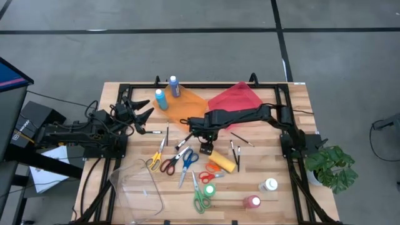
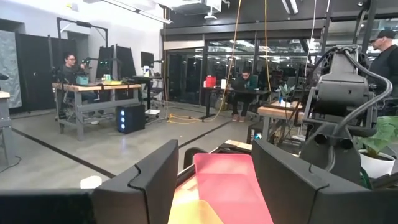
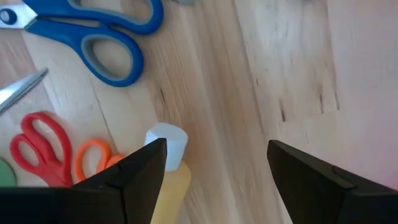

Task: Pick & Place Paint Supplies
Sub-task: Put the yellow paint bottle into the orange bin

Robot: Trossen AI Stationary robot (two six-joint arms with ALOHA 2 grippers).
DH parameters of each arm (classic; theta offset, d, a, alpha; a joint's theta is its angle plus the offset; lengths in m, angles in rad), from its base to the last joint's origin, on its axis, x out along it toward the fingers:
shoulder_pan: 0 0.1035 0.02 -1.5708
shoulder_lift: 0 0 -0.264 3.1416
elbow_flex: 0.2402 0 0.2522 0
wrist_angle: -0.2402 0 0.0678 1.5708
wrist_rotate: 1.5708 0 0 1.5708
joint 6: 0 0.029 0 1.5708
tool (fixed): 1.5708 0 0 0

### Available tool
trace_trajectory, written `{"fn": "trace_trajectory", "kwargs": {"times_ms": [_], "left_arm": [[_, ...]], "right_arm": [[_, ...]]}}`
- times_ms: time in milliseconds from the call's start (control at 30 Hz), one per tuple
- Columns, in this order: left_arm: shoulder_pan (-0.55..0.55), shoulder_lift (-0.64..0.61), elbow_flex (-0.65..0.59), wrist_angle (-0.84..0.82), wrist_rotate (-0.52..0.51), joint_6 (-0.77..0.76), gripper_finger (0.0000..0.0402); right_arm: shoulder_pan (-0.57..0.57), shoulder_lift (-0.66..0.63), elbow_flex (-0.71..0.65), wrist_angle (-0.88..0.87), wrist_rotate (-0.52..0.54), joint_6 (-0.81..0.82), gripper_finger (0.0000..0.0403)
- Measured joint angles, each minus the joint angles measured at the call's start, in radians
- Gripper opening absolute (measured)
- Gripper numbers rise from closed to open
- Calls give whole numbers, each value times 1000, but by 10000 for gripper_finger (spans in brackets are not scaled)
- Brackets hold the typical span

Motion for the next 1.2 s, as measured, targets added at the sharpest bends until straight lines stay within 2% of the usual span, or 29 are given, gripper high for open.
{"fn": "trace_trajectory", "kwargs": {"times_ms": [267, 600, 1200], "left_arm": [[0, 0, 0, -1, 0, 0, 200], [0, 0, 0, -9, 0, -16, 200], [0, 0, 0, -41, 0, -19, 200]], "right_arm": [[28, 12, 1, 36, -82, -4, 276], [42, 60, 0, 49, -81, -10, 276], [33, 60, -46, 102, -77, 9, 274]]}}
